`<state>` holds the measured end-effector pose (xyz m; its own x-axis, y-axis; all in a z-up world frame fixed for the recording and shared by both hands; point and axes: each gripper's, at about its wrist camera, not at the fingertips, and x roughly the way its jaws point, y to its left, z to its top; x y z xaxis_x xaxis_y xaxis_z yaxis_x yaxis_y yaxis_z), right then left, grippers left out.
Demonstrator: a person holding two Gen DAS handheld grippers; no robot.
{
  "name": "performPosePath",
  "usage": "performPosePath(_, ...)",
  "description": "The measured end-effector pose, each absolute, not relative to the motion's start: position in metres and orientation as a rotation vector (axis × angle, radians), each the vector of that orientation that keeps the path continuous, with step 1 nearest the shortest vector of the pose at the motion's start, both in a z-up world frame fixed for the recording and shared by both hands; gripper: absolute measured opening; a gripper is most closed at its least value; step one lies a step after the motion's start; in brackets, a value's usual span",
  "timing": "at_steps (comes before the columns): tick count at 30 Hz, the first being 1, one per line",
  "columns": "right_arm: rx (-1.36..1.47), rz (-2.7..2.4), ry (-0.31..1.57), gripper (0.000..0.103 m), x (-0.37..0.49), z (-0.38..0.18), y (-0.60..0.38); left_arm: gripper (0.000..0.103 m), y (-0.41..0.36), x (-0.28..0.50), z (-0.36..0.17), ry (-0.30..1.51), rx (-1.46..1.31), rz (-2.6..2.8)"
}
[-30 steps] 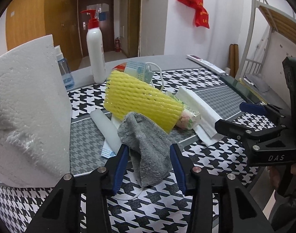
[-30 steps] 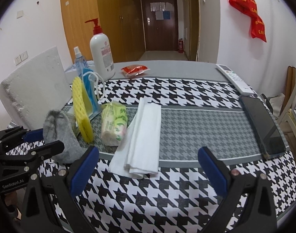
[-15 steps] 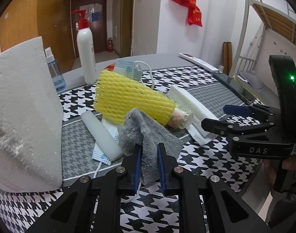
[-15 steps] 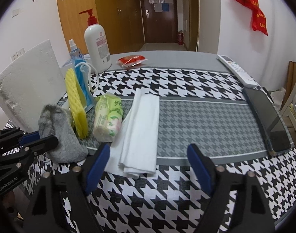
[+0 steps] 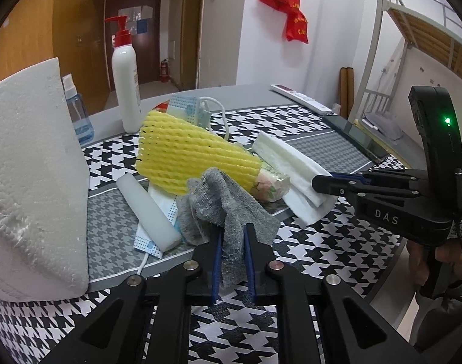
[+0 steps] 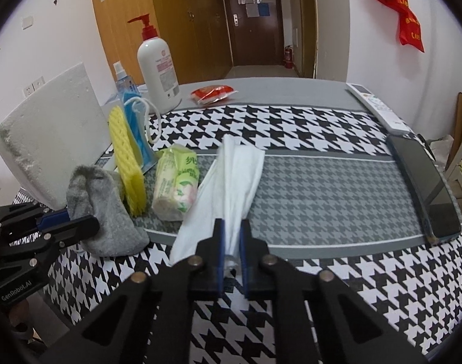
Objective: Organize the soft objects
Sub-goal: 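Close left gripper on the grey sock while right gripper closes on the white napkin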
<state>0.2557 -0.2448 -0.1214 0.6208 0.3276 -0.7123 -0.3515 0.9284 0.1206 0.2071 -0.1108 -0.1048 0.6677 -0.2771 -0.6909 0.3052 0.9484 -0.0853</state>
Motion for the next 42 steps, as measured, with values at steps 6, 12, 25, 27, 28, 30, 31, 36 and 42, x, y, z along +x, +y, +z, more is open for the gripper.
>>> performPosePath(6,-0.021,0.39,0.782,0.01,0.247,-0.11,-0.25,0.007,-0.112,0.198,-0.098,0.738,0.038,-0.348)
performPosePath(12,-0.028,0.384,0.752,0.01,0.236,-0.099,-0.252,0.007,-0.112,0.188,-0.092,0.721,0.031,-0.347)
performPosePath(25,-0.027,0.373,0.699,0.01,0.207,-0.082,-0.259,0.007,-0.112,0.157,-0.076,0.672,0.037,-0.378)
performPosePath(27,-0.024,0.37,0.694,0.01,0.201,-0.081,-0.261,0.007,-0.112,0.154,-0.077,0.68,0.04,-0.39)
performPosePath(28,-0.024,0.369,0.695,0.01,0.2,-0.081,-0.262,0.007,-0.113,0.153,-0.079,0.687,0.043,-0.396)
performPosePath(30,-0.018,0.365,0.7,0.01,0.199,-0.084,-0.263,0.007,-0.113,0.155,-0.082,0.7,0.044,-0.394)
performPosePath(31,-0.015,0.362,0.707,0.01,0.199,-0.086,-0.264,0.007,-0.112,0.157,-0.086,0.715,0.042,-0.391)
performPosePath(36,-0.011,0.353,0.752,0.01,0.207,-0.1,-0.267,0.008,-0.112,0.165,-0.097,0.756,0.038,-0.382)
performPosePath(42,-0.015,0.347,0.789,0.01,0.215,-0.11,-0.267,0.046,-0.111,0.174,-0.102,0.783,0.018,-0.375)
